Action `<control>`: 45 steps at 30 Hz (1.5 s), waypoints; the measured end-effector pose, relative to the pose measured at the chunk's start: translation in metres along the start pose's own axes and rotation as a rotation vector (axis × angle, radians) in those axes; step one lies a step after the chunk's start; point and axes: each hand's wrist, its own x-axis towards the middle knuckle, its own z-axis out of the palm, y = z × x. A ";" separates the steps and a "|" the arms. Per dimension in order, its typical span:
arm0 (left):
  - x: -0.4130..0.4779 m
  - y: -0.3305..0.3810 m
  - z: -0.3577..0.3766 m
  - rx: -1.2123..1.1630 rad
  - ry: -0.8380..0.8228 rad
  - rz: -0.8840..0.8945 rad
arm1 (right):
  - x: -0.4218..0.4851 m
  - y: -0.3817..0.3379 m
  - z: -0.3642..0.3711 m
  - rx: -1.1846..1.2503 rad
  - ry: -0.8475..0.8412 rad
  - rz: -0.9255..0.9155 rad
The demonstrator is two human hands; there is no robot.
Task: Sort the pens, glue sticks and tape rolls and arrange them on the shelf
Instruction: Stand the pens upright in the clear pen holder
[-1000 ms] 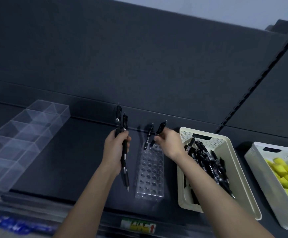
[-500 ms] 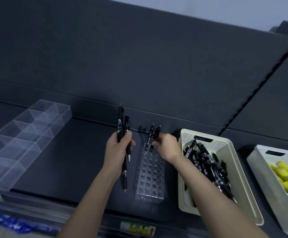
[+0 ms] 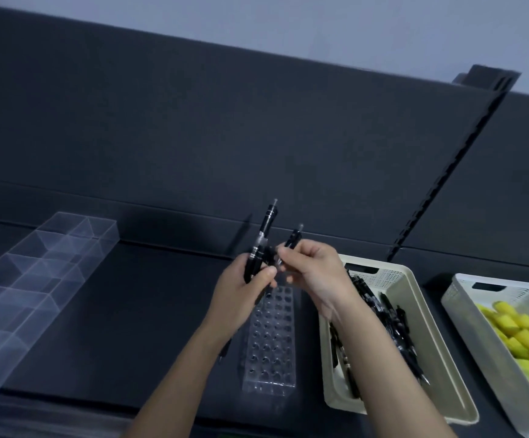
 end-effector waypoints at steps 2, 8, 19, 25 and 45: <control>0.001 -0.005 -0.005 -0.059 0.093 -0.031 | 0.002 0.000 -0.009 0.003 0.098 -0.062; 0.004 -0.009 -0.018 -0.085 0.213 -0.092 | 0.027 0.017 -0.026 -0.452 0.331 -0.138; 0.003 -0.009 -0.019 -0.181 0.208 -0.126 | 0.046 0.052 -0.020 -0.886 0.203 -0.115; 0.001 -0.006 -0.020 -0.157 0.216 -0.132 | 0.047 0.054 -0.020 -0.963 0.140 -0.163; 0.006 0.024 0.003 0.139 -0.266 -0.047 | 0.003 -0.017 -0.012 0.151 0.096 -0.106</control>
